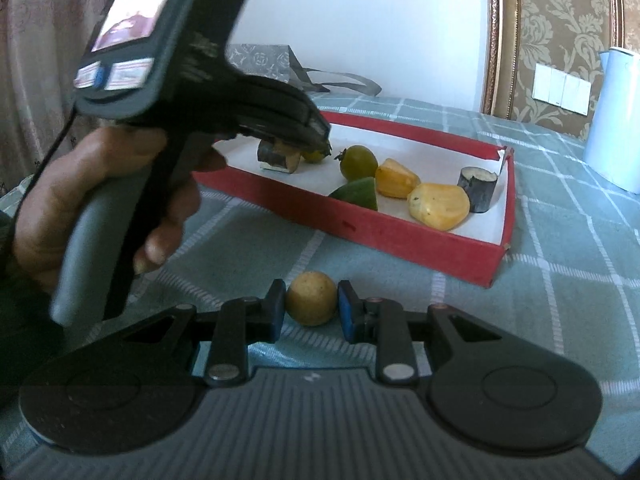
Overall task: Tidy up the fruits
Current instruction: 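Carry the stemmed brown fruit into the tray and open the left gripper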
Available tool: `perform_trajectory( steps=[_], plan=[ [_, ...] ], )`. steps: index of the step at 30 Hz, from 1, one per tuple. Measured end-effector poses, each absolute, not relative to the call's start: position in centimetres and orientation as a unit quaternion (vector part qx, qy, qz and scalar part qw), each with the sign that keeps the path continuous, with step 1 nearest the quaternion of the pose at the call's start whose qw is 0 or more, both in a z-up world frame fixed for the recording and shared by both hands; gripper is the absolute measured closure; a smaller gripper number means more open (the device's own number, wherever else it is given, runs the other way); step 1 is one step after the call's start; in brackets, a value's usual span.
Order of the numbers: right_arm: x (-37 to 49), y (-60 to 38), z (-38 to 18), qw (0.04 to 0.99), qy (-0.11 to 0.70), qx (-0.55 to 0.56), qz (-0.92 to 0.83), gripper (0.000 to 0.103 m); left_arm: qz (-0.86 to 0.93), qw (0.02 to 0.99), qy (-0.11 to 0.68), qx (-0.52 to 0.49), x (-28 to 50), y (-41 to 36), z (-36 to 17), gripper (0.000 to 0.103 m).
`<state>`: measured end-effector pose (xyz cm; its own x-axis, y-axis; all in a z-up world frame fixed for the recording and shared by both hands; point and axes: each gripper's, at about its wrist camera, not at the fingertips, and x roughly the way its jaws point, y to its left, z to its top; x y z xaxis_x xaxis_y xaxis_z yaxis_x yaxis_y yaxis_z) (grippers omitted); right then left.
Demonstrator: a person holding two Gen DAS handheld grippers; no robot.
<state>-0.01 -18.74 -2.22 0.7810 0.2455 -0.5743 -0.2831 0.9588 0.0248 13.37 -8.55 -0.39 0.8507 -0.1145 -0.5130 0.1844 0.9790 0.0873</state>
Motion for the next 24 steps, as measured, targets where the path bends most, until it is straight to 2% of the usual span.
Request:
perform_trajectory(
  steps=[10,11,15,20,21,22,23,24],
  plan=[
    [0.0,-18.7,-2.3,0.943,0.3,-0.033,0.14,0.077,-0.057,0.964,0.243,0.091,15.0,-9.7,-0.7,0.078],
    [0.0,-18.7,-2.3,0.943,0.3,-0.033,0.14,0.077,-0.058,0.964,0.246,0.083,15.3,-9.5,-0.7,0.074],
    [0.0,-18.7,-2.3,0.943,0.3,-0.032,0.14,0.077,-0.064,0.963,0.256,0.061,15.4,-8.7,-0.3,0.072],
    [0.0,-18.7,-2.3,0.943,0.3,-0.033,0.14,0.077,-0.078,0.96,0.265,0.046,14.0,-7.5,0.0,0.053],
    [0.0,-18.7,-2.3,0.943,0.3,-0.033,0.14,0.077,-0.089,0.958,0.268,0.044,13.7,-7.3,0.1,0.052],
    [0.0,-18.7,-2.3,0.943,0.3,-0.033,0.14,0.077,-0.094,0.959,0.266,0.041,13.2,-7.1,0.2,0.047],
    [0.0,-18.6,-2.3,0.943,0.3,-0.034,0.14,0.077,-0.096,0.959,0.264,0.042,13.0,-7.1,0.2,0.036],
    [0.0,-18.7,-2.3,0.943,0.3,-0.034,0.141,0.077,-0.095,0.959,0.262,0.043,12.8,-7.1,0.3,0.03]
  ],
)
